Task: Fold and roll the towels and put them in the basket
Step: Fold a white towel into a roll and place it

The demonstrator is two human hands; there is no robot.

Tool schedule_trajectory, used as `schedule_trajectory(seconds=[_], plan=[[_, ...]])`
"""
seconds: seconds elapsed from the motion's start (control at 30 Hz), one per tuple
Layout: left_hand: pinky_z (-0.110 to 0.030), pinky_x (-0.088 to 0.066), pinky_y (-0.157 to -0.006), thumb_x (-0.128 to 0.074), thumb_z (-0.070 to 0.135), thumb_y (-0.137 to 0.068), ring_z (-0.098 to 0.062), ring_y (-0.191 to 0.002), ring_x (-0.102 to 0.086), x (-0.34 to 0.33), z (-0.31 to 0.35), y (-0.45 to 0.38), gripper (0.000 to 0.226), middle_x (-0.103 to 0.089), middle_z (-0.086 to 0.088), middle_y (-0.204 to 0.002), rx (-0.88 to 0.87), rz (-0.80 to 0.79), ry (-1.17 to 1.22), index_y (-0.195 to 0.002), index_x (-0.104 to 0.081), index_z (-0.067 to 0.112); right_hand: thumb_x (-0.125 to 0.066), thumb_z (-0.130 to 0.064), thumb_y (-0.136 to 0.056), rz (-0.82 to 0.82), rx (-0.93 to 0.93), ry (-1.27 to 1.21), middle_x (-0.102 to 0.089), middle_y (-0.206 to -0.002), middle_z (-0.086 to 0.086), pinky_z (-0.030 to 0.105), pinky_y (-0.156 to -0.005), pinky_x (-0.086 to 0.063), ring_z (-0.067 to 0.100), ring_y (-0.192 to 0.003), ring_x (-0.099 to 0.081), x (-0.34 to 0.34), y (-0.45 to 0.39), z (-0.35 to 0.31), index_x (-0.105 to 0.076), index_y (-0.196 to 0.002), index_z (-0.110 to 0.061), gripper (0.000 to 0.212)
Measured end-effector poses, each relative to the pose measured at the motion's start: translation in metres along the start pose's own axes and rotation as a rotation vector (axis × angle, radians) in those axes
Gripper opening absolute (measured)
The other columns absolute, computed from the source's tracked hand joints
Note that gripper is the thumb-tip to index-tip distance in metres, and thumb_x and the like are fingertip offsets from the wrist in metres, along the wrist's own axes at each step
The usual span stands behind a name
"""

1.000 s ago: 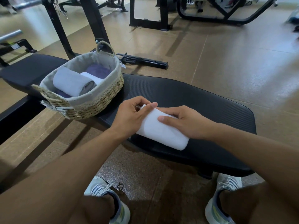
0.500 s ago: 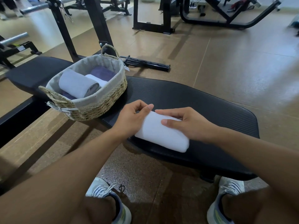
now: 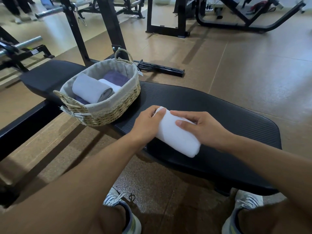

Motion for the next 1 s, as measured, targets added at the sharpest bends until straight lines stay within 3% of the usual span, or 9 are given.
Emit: schedule_trajectory(seconds=[0.07,0.2,0.27,0.4,0.53,0.63,0.77,0.9,1.0], plan=[[-0.039,-0.054,-0.08,-0.054,0.041,-0.099,-0.016,-0.09,-0.067,0.004,0.002,-0.003,0.021,-0.073,0.003,-0.099,-0.04,0.048,0.018,-0.101,-0.071,0.028,-0.063,-0.036,-0.098,0.006,0.001,-0.016,-0.07,-0.119,-0.022,0.028,-0.089,-0.059,0.0,-0.104,-0.068,-0.001,-0.002,-0.003,-0.065,-0.132,-0.041,0.035],[-0.013,-0.042,-0.062,-0.048,0.03,-0.105,-0.006,-0.073,-0.057,0.012,0.009,-0.003,0.026,-0.069,0.002,-0.086,-0.067,0.244,-0.027,-0.097,-0.07,0.017,-0.063,-0.039,-0.098,0.013,0.015,-0.033,-0.07,-0.118,-0.024,0.021,-0.083,-0.057,-0.001,-0.102,-0.067,0.001,-0.008,-0.012,-0.066,-0.129,-0.045,0.032],[-0.013,-0.037,-0.057,-0.044,0.029,-0.106,-0.007,-0.069,-0.052,0.014,0.011,-0.002,0.032,-0.067,-0.001,-0.083,-0.05,0.33,-0.056,-0.095,-0.068,0.012,-0.063,-0.039,-0.097,0.012,0.016,-0.045,-0.07,-0.118,-0.026,0.021,-0.083,-0.057,-0.003,-0.101,-0.067,-0.001,-0.009,-0.014,-0.066,-0.129,-0.045,0.032],[-0.028,-0.04,-0.068,-0.044,0.03,-0.106,-0.008,-0.078,-0.056,0.022,0.01,-0.002,0.03,-0.067,0.003,-0.087,-0.062,0.381,-0.033,-0.091,-0.067,0.019,-0.064,-0.036,-0.097,0.06,0.033,-0.056,-0.068,-0.114,-0.031,0.018,-0.079,-0.057,-0.009,-0.099,-0.065,-0.008,-0.012,-0.018,-0.065,-0.127,-0.047,0.032],[-0.035,-0.044,-0.1,-0.048,0.027,-0.102,-0.012,-0.112,-0.057,0.057,0.018,0.004,0.023,-0.065,0.011,-0.112,-0.171,0.586,-0.052,-0.114,-0.067,0.025,-0.065,-0.034,-0.097,0.046,0.066,-0.045,-0.065,-0.109,-0.042,0.008,-0.071,-0.051,-0.015,-0.1,-0.063,-0.018,-0.025,-0.027,-0.065,-0.121,-0.052,0.03],[-0.046,-0.03,-0.117,-0.061,0.031,-0.092,-0.022,-0.132,-0.043,0.083,0.011,0.002,0.037,-0.056,0.004,-0.128,-0.213,0.704,-0.472,-0.127,-0.058,0.02,-0.065,-0.034,-0.096,0.065,0.06,-0.004,-0.066,-0.112,-0.04,0.011,-0.078,-0.049,-0.014,-0.103,-0.062,-0.02,-0.032,-0.026,-0.066,-0.12,-0.051,0.029],[-0.05,-0.003,-0.127,-0.063,0.038,-0.082,-0.029,-0.142,-0.03,0.105,-0.02,-0.009,0.07,-0.043,-0.004,-0.144,-0.079,0.576,-0.907,-0.146,-0.04,0.02,-0.065,-0.033,-0.096,0.089,0.036,0.024,-0.064,-0.111,-0.04,0.01,-0.072,-0.05,-0.015,-0.1,-0.062,-0.023,-0.033,-0.02,-0.064,-0.118,-0.053,0.029],[-0.043,-0.03,-0.115,-0.063,0.03,-0.079,-0.032,-0.119,-0.046,0.119,-0.021,-0.011,0.056,-0.055,-0.008,-0.123,-0.111,0.603,-0.972,-0.133,-0.054,0.02,-0.064,-0.036,-0.096,0.106,0.041,0.039,-0.063,-0.118,-0.034,0.014,-0.075,-0.052,-0.014,-0.102,-0.06,-0.029,-0.035,-0.021,-0.063,-0.125,-0.049,0.032],[-0.042,-0.035,-0.099,-0.059,0.023,-0.086,-0.032,-0.107,-0.052,0.125,-0.018,-0.016,0.037,-0.061,-0.008,-0.11,-0.122,0.618,-1.049,-0.122,-0.06,0.019,-0.064,-0.037,-0.096,0.129,0.053,0.032,-0.064,-0.12,-0.03,0.015,-0.073,-0.052,-0.013,-0.1,-0.06,-0.032,-0.036,-0.026,-0.062,-0.129,-0.047,0.034]])
Point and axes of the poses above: each hand's wrist, its own y-axis away from the middle knuckle, its own x-axis out of the back of the hand, z = x × y, the point moved 5 cm from there along -y, towards the middle knuckle
